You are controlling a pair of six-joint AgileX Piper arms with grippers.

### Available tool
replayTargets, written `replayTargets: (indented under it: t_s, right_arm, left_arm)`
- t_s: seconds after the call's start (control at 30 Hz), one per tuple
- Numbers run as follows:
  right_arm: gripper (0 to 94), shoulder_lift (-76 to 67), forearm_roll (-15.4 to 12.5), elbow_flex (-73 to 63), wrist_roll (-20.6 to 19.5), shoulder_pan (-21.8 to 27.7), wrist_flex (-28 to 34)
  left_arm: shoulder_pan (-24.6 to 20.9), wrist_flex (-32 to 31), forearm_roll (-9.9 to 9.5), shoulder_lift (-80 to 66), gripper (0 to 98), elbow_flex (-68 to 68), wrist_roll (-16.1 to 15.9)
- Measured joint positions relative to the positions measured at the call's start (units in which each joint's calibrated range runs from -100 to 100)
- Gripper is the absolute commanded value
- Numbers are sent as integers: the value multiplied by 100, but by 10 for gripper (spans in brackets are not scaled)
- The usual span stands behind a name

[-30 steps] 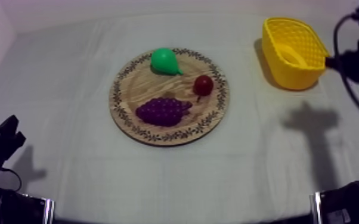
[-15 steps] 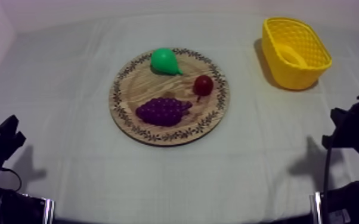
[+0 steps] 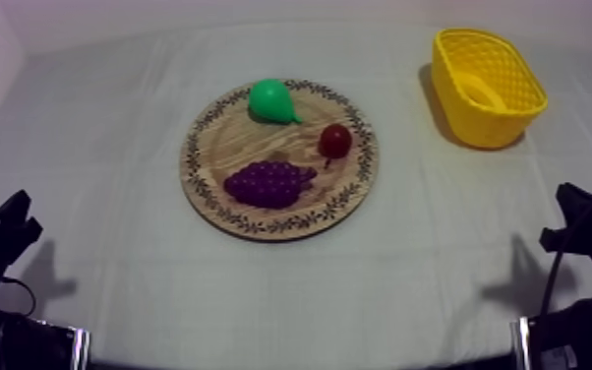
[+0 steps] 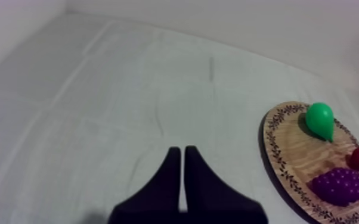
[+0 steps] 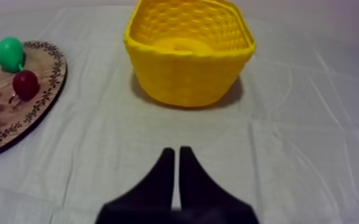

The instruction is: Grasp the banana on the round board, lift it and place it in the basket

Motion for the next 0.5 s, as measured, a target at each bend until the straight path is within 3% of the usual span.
replayTargets:
  t_s: [0.27, 0.5]
  right_arm:
    - [4, 0, 7, 0, 399, 9, 5]
    - [4, 0, 7, 0, 419, 9, 5]
  left_arm:
    - [0, -2, 0, 0, 0, 0, 0]
    - [0, -2, 0, 0, 0, 0, 0]
